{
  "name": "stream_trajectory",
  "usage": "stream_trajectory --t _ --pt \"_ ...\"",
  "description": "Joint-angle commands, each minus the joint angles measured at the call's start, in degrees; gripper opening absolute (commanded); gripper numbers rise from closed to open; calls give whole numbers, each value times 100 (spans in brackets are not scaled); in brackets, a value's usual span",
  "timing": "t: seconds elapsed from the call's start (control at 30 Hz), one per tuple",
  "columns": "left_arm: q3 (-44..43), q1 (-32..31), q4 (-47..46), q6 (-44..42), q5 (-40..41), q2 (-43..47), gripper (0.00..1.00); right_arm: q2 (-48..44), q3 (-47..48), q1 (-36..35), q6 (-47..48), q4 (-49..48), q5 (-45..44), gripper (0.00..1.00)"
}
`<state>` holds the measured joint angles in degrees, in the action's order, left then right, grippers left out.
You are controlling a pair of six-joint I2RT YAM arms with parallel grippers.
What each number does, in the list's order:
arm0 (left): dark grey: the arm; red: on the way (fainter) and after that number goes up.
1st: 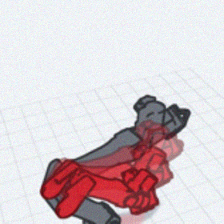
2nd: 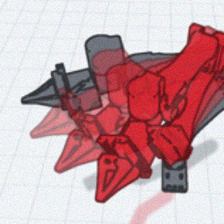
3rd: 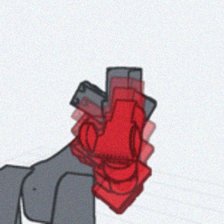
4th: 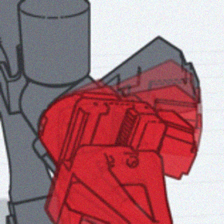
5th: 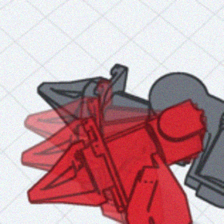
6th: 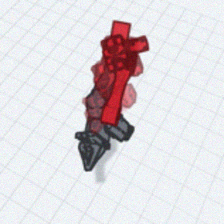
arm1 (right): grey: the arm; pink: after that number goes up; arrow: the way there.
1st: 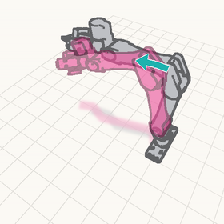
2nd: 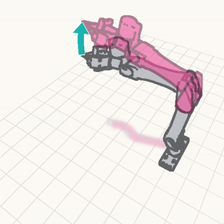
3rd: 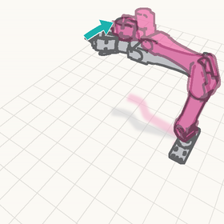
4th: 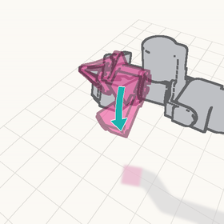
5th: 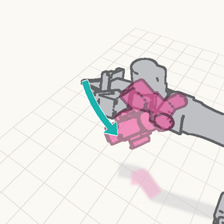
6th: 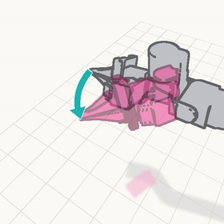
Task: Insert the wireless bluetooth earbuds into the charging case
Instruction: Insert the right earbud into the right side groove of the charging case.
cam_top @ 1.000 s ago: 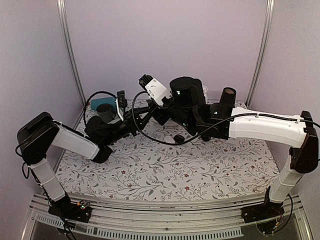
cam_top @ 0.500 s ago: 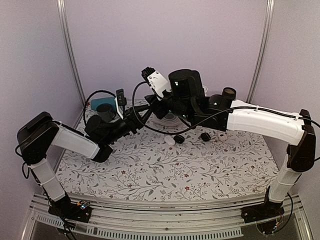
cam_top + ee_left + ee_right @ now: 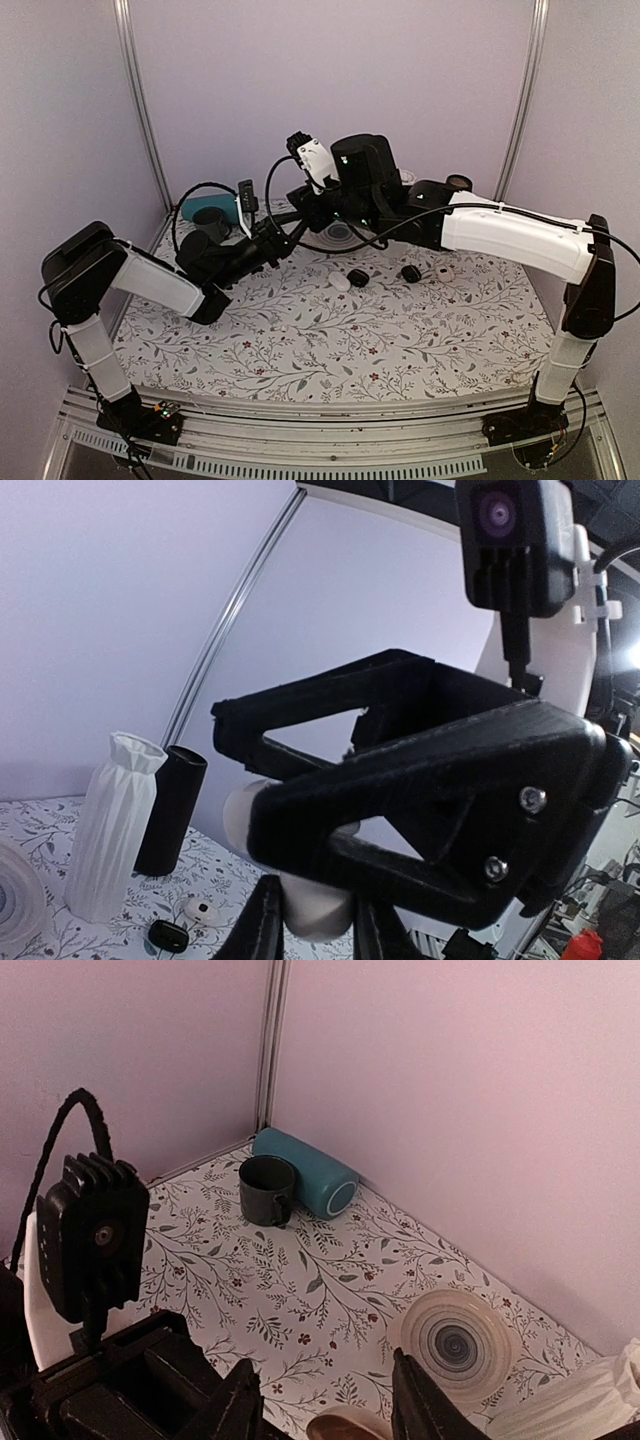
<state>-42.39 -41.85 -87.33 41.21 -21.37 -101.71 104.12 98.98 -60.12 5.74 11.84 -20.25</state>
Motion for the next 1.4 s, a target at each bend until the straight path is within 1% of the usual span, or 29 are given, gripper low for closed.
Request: stream_trajectory --t 0.0,0.13,0.23,0.63,0.8,0.97,1.2,1.37 --pt "-166 -65 -1708 71 226 -49 0 118 122 149 -246 249 207 45" --pt "-151 -45 -1700 129 408 -97 0 94 163 211 -325 242 376 46" --pt "-147 -34 -1700 148 489 -137 0 105 191 226 -357 232 452 49" --pt "-147 -34 -1698 226 458 -218 0 211 456 298 -432 205 625 61" --pt "-147 -28 -1698 247 466 -229 0 265 572 322 -442 218 661 69" --pt "-131 -25 -1699 260 462 -244 0 278 672 337 -418 240 678 81" --pt "-120 -23 -1699 257 465 -254 0 260 760 362 -413 249 739 93" --pt "-122 -25 -1695 260 433 -271 0 195 813 410 -444 265 852 99"
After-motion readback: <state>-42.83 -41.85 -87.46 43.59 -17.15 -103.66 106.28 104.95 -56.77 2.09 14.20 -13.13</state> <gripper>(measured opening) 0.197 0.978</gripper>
